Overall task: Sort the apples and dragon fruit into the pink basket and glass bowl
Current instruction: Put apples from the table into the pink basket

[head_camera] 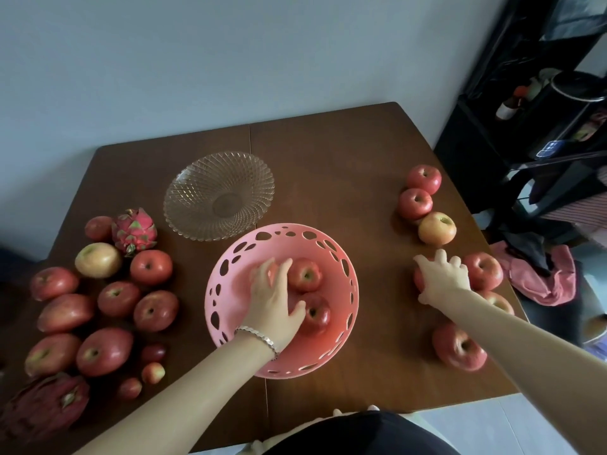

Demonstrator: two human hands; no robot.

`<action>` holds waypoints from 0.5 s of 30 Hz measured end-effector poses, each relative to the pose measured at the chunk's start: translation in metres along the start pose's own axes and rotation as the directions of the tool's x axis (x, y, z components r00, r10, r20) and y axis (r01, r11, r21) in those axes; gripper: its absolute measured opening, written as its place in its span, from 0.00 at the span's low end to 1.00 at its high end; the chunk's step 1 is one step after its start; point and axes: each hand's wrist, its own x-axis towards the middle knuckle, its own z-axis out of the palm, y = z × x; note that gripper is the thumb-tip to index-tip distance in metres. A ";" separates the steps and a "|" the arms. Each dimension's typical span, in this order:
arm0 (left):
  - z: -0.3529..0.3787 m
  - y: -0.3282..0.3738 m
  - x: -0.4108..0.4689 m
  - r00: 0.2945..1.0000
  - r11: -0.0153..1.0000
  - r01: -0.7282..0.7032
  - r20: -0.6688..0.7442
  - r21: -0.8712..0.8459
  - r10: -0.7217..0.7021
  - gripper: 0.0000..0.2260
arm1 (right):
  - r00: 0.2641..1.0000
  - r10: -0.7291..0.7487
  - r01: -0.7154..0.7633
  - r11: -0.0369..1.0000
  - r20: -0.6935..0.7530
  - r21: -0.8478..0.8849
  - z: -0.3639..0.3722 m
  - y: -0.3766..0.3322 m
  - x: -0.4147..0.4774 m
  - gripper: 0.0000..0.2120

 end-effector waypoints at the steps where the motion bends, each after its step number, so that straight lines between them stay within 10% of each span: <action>1: -0.001 0.006 -0.002 0.999 0.999 -0.037 0.001 -0.023 0.037 0.31 | 1.000 0.011 -0.012 0.991 0.007 0.134 -0.006 0.000 -0.005 0.35; 5: -0.004 0.032 -0.012 0.971 0.963 -0.218 0.065 -0.159 0.231 0.34 | 0.997 -0.018 -0.047 0.620 0.074 0.784 -0.046 -0.016 -0.039 0.30; 8: 0.002 0.055 -0.021 0.922 0.920 -0.332 0.135 -0.208 0.363 0.39 | 0.959 -0.229 -0.063 0.392 0.164 0.918 -0.070 -0.039 -0.074 0.23; 15: 0.012 0.066 -0.020 0.993 0.909 -0.039 0.086 -0.415 0.081 0.22 | 0.817 -0.535 0.176 0.584 0.213 0.792 -0.078 -0.023 -0.093 0.22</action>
